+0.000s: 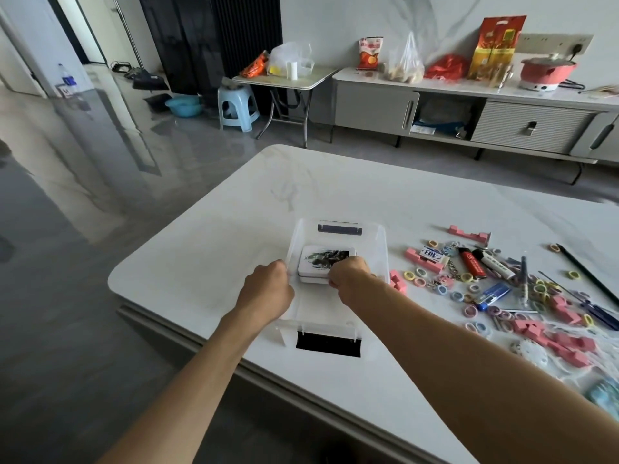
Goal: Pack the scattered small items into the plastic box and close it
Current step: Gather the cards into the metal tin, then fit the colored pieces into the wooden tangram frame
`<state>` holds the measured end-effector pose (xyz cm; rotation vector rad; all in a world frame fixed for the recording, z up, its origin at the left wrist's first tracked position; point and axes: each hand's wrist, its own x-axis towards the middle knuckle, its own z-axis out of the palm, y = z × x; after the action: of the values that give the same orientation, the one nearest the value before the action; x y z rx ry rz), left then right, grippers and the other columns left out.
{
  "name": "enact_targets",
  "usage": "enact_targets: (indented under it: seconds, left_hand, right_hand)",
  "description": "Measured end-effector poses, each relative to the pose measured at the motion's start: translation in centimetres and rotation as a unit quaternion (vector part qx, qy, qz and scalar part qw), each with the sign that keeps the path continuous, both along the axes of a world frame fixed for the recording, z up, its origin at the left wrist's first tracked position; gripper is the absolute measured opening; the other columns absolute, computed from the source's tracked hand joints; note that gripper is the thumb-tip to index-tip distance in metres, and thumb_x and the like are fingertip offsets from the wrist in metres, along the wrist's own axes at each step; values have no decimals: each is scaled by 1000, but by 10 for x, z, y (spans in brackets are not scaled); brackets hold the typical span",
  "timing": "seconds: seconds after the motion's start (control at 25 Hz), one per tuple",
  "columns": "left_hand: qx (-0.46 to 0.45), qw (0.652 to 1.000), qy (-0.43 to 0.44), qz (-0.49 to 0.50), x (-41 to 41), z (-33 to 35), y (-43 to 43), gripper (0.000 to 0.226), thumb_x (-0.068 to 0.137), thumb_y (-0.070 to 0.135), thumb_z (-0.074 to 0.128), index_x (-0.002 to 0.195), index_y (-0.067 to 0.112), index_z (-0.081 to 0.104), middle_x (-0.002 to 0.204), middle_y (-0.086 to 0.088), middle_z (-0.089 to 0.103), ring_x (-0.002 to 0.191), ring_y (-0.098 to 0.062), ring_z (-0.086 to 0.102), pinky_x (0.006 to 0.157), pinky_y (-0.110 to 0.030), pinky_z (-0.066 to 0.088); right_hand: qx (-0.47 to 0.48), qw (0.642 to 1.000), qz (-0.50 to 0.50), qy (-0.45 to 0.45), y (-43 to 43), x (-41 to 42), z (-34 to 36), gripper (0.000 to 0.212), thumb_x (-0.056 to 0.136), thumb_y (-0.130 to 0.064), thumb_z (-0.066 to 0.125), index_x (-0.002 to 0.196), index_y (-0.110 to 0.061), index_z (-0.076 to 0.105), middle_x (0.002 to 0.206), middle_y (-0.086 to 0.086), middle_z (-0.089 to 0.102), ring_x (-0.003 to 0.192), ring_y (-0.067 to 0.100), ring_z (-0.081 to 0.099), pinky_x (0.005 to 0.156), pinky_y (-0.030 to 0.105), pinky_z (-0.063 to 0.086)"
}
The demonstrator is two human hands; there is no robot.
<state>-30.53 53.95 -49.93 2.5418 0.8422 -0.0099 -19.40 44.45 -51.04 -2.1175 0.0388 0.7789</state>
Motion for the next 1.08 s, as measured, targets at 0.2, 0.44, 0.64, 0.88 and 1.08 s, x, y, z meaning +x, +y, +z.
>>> enact_targets:
  seconds: [0.2, 0.44, 0.64, 0.88, 1.08]
  left_hand:
    - [3, 1000, 0, 12, 2, -3, -10, 25, 86, 2, 45, 107, 3, 57, 97, -14, 62, 88, -33, 62, 79, -43, 55]
    - [-19, 999, 21, 17, -1, 3, -18, 29, 89, 8, 47, 117, 5, 53, 106, -14, 63, 94, -34, 62, 83, -42, 53]
    - [23, 998, -41, 32, -2, 39, -56, 44, 92, 19, 50, 133, 8, 41, 135, -11, 48, 119, -35, 48, 90, -38, 42]
    - [-249, 952, -155, -89, 21, 75, -188, 17, 86, 23, 62, 104, 24, 65, 105, 6, 68, 99, -15, 63, 77, -27, 45]
    - [-338, 920, -114, -161, 60, 51, -290, 5, 88, 23, 64, 89, 21, 68, 94, -3, 73, 87, -16, 70, 81, -37, 54]
  right_hand:
    - [-167, 962, 92, -197, -6, 3, -14, 52, 84, -7, 58, 131, -3, 36, 131, 17, 47, 121, 32, 50, 91, 36, 45]
    - [-173, 926, 224, -249, -23, -2, 13, 39, 87, -6, 55, 124, 3, 45, 122, 19, 54, 117, 35, 50, 90, 33, 46]
    - [-12, 932, 204, -300, -87, -9, 64, 44, 82, -15, 66, 125, -15, 59, 121, 6, 60, 97, 22, 61, 76, 28, 48]
    - [-70, 941, 58, -327, -289, 12, 79, 20, 84, -25, 67, 104, -25, 71, 97, -3, 73, 74, 12, 62, 60, 22, 45]
    - [-237, 939, -90, -232, -454, 66, 31, 51, 83, -47, 65, 121, -15, 58, 123, 14, 59, 109, 33, 54, 89, 38, 48]
